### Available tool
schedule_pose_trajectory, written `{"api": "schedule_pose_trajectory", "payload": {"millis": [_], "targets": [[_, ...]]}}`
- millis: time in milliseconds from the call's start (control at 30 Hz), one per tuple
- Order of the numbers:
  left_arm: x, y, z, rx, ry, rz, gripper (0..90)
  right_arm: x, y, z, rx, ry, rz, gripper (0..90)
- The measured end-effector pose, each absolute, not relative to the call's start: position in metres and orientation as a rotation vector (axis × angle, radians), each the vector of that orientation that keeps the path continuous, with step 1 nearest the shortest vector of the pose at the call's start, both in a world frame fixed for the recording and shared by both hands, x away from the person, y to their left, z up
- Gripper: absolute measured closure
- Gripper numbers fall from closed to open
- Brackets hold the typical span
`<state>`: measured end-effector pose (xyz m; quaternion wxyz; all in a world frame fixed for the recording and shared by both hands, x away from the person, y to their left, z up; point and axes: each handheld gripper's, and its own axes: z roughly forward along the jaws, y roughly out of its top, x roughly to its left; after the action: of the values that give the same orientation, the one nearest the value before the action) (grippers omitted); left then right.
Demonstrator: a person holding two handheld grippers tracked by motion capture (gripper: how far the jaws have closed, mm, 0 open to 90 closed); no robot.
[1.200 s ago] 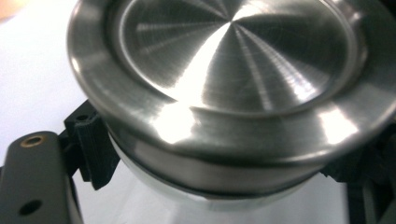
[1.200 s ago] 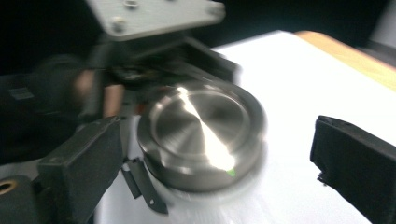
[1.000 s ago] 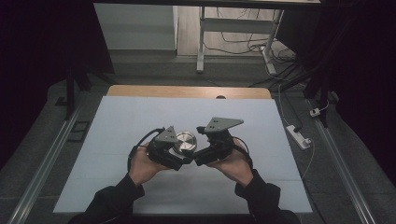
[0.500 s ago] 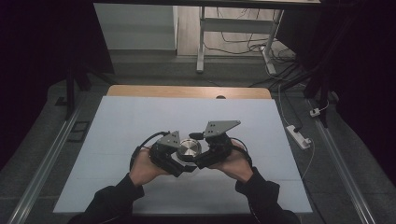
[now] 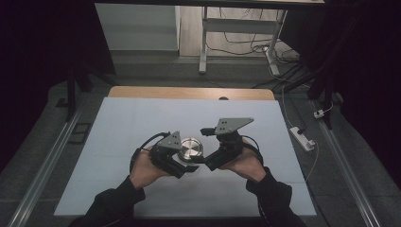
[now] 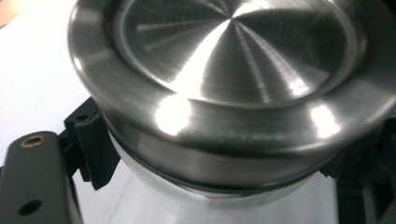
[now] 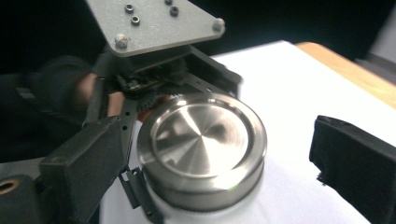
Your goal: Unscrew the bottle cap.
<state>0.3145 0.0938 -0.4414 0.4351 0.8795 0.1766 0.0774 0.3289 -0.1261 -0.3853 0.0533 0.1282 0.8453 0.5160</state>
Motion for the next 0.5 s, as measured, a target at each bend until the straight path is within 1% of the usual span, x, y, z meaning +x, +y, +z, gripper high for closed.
{"api": "schedule_pose_trajectory", "payload": {"millis": [67,233,300,333,433,500], "targets": [[0.315,0.092,-0.443,2.191,0.480,0.215,15.9,0.324,-0.120,-0.385,0.440,2.538,1.530,5.2],[0.315,0.090,-0.444,2.201,0.505,0.237,15.9,0.315,-0.104,-0.390,0.495,2.501,1.421,8.4],[0.314,0.089,-0.443,2.198,0.502,0.236,15.9,0.311,-0.096,-0.396,0.492,2.484,1.377,15.8],[0.313,0.089,-0.443,2.198,0.488,0.223,15.9,0.311,-0.095,-0.397,0.495,2.469,1.370,18.6],[0.314,0.091,-0.443,2.198,0.455,0.202,15.9,0.313,-0.098,-0.397,0.485,2.491,1.398,19.1],[0.316,0.094,-0.444,2.184,0.385,0.126,15.9,0.314,-0.100,-0.396,0.434,2.520,1.415,19.3]]}}
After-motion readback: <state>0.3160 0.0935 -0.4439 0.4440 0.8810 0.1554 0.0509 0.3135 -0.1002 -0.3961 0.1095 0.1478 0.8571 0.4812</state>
